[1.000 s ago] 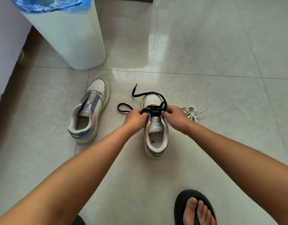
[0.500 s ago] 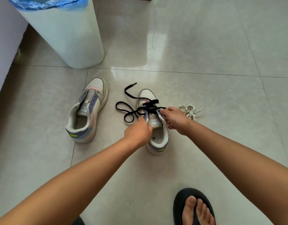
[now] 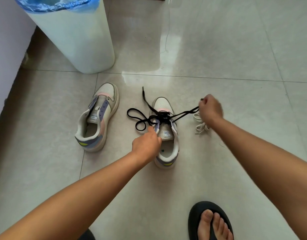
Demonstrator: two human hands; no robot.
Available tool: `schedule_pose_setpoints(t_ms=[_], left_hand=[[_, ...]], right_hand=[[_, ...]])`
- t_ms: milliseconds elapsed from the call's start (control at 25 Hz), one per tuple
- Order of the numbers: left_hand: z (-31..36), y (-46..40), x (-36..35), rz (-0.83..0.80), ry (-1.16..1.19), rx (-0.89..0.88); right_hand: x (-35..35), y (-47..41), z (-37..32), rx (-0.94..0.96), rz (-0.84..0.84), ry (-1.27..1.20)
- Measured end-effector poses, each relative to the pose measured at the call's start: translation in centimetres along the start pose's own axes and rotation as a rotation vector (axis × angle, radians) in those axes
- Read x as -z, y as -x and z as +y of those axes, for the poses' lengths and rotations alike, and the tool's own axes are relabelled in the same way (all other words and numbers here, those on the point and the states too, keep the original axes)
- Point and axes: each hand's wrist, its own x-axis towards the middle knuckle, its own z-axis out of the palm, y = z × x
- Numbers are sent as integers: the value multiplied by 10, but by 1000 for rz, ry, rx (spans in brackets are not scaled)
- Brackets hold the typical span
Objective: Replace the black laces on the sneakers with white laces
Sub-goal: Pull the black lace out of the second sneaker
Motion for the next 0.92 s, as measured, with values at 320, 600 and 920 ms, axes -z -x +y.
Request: schedule_pose_setpoints(t_ms=[320,600,920], left_hand=[[-14,5,7,-7,-177,-57],[-19,1,1,8,-96,-51],[-26,6,3,-14,-93,-30]], right_hand=[[38,-26,33,74,151,482],[-28,69,-34,-243,-756,-411],[34,-23,-8,-271,216,-145]])
